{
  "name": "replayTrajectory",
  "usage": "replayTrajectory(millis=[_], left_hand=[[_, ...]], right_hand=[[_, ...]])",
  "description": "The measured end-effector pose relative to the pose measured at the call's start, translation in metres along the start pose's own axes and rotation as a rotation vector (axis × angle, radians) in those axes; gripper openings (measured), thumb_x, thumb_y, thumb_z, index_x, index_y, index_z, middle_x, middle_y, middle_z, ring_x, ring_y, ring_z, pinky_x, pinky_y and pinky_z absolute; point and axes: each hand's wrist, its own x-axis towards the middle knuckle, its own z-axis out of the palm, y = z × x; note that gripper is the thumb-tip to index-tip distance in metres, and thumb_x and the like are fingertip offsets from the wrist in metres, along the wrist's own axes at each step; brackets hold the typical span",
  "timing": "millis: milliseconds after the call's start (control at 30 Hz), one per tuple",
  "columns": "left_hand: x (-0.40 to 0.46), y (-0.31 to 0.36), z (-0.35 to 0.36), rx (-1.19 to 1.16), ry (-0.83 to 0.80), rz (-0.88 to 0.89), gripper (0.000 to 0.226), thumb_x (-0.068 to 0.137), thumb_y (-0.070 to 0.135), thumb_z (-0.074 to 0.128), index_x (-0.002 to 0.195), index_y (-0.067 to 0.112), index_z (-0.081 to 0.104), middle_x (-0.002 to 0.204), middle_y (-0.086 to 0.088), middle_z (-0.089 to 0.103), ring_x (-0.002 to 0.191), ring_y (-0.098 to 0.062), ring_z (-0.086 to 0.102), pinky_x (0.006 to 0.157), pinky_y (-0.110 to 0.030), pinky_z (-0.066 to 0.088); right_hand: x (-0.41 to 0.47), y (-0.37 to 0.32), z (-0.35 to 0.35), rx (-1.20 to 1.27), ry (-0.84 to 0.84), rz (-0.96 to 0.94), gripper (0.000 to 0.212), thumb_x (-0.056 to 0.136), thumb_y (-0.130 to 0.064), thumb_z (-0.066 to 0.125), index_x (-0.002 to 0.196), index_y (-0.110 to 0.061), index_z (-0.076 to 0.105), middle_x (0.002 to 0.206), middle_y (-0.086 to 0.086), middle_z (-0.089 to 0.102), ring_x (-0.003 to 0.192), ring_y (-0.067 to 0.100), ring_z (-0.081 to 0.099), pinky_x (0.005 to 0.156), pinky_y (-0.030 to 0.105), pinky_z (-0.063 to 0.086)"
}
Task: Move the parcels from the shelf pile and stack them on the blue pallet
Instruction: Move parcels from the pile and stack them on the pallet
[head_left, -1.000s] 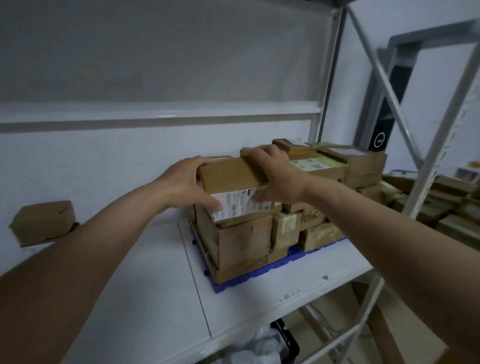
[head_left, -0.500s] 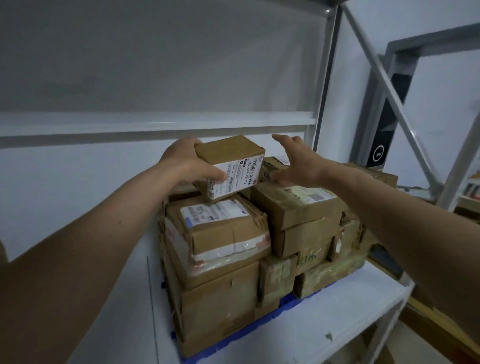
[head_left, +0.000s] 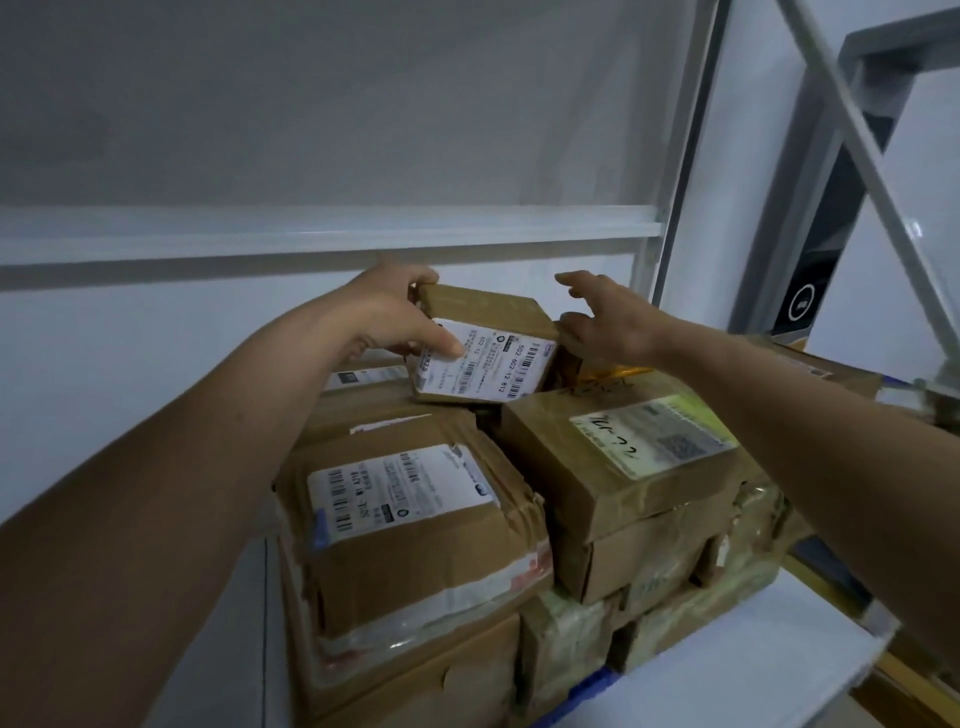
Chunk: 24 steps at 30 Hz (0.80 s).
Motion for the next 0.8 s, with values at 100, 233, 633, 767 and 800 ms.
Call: replayTrajectory(millis=[100,233,633,767,800], left_hand=[[0.004,-0.002,0.001,-0.010,-0.018,-0.038,0.094,0.060,0.009,0.087,0.141,0.019,0.041,0.114,-0.003,0.059,0.093,-0.016,0.063,0.068,-0.027,0.058],[0.002,-0.007,0.002,0.097,-0.059,-0.068,0.095,0.060,0.015,0.088,0.141,0.023,0.040,0.106,0.005,0.059,0.099,-0.018,0.062,0.089,-0.037,0.054],[-0.002,0.014,0.006,-0.082,0.072,-0.118,0.058,0.074,0.032,0.079,0.126,0.023,0.054,0.107,0.000,0.067,0.099,-0.016,0.063,0.069,-0.029,0.057],[-0.004,0.017,0.002,-0.155,0.211,-0.158,0.029,0.088,0.052,0.058,0.099,0.028,0.067,0.091,0.002,0.073,0.093,-0.021,0.064,0.080,-0.042,0.056],[-0.004,0.016,0.002,-0.188,0.256,-0.180,0.030,0.089,0.054,0.055,0.096,0.027,0.067,0.086,0.001,0.074,0.089,-0.022,0.066,0.074,-0.040,0.058]], right_hand=[[0.010,0.007,0.003,0.029,-0.026,-0.012,0.053,0.100,-0.024,0.042,0.149,-0.019,0.024,0.148,0.013,0.035,0.135,0.030,0.033,0.111,0.044,0.030],[0.019,0.011,0.005,0.129,-0.063,-0.030,0.047,0.101,-0.021,0.039,0.147,-0.020,0.028,0.147,0.010,0.039,0.133,0.026,0.038,0.107,0.036,0.031],[0.031,0.028,-0.010,0.193,-0.153,-0.136,0.044,0.102,-0.020,0.035,0.146,-0.017,0.033,0.141,0.008,0.047,0.122,0.024,0.048,0.094,0.028,0.037],[0.035,0.015,-0.017,0.289,-0.106,-0.202,0.045,0.102,-0.020,0.035,0.147,-0.016,0.031,0.134,0.010,0.051,0.109,0.022,0.052,0.086,0.027,0.037],[0.036,0.009,-0.017,0.315,-0.105,-0.216,0.045,0.102,-0.021,0.035,0.147,-0.016,0.031,0.134,0.010,0.051,0.108,0.022,0.053,0.085,0.027,0.037]])
